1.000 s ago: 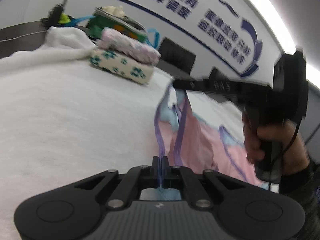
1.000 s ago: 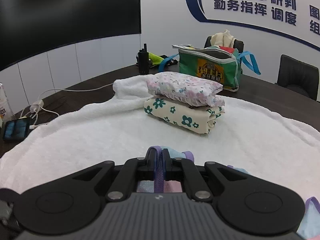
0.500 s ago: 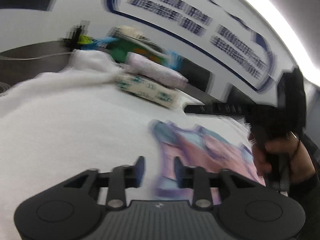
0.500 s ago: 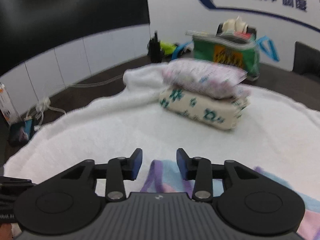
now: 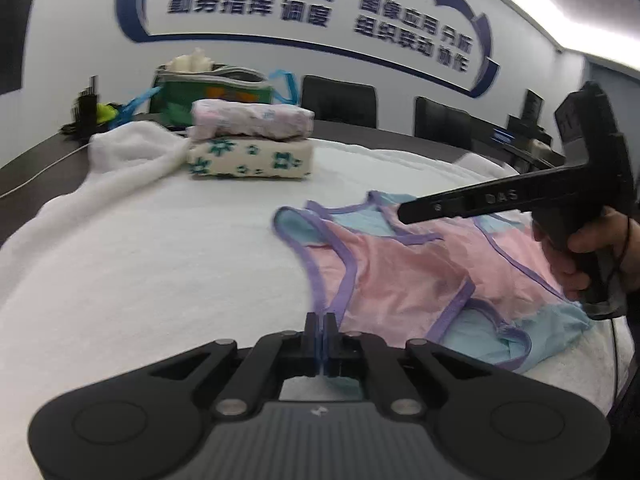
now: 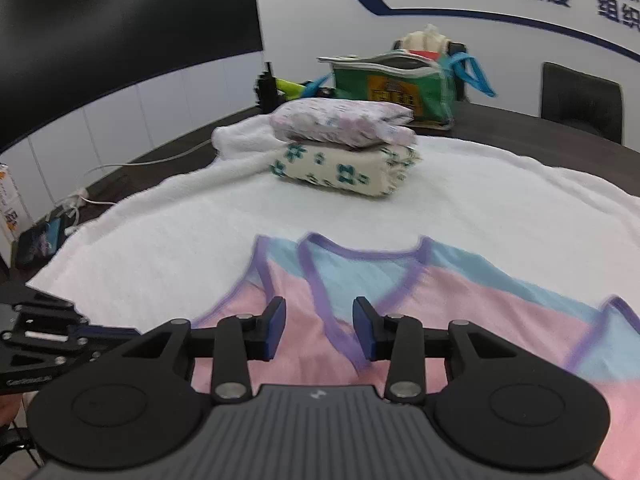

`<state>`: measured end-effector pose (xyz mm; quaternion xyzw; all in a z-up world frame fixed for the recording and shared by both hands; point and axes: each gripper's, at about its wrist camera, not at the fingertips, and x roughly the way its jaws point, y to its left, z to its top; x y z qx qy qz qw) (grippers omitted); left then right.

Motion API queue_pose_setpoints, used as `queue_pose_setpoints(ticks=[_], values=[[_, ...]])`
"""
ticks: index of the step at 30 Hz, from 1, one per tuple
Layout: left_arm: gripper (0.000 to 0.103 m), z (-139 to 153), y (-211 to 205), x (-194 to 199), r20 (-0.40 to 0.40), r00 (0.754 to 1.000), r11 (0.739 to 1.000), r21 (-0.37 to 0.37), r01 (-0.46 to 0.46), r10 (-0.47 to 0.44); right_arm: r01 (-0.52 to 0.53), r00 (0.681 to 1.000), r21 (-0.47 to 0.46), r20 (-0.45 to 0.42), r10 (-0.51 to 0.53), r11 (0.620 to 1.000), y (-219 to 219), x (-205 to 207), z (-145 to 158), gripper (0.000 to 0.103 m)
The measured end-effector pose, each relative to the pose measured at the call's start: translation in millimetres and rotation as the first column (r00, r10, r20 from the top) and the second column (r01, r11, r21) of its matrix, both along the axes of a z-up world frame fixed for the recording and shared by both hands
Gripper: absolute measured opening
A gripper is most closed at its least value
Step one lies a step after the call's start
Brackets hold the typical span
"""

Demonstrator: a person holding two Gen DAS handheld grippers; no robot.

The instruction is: Fold clothes

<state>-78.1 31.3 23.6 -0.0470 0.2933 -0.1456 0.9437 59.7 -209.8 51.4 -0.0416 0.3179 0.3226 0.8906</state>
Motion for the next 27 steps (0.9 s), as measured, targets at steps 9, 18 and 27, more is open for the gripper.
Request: queue_pose_setpoints(ticks=[9,18,27], values=[[0.000,-8.3,-19.9,11.4,-0.056,0.997,0.999,0.007,0.051,-0.050,-0.122,0.992,-0.078,-0.045,0.119,0.989,76.2,41.8,-18.9,0.010],[0.002,-11.4,-11.4,-9.7,-0.062,0.997,0.999,0.016,0.045,-0.044,-0.144,0.989,-0.108,-0.059,0.138,0.984,101.1,51.7,-35.1,0.006],[0.014,1.8,-21.7,12.0,0.004,1.000,0.999,0.048,0.026,-0.027,-0.058,0.998,-0.028,-0.003,0.058,0.998,29.0,23.6,-1.5,0.024]])
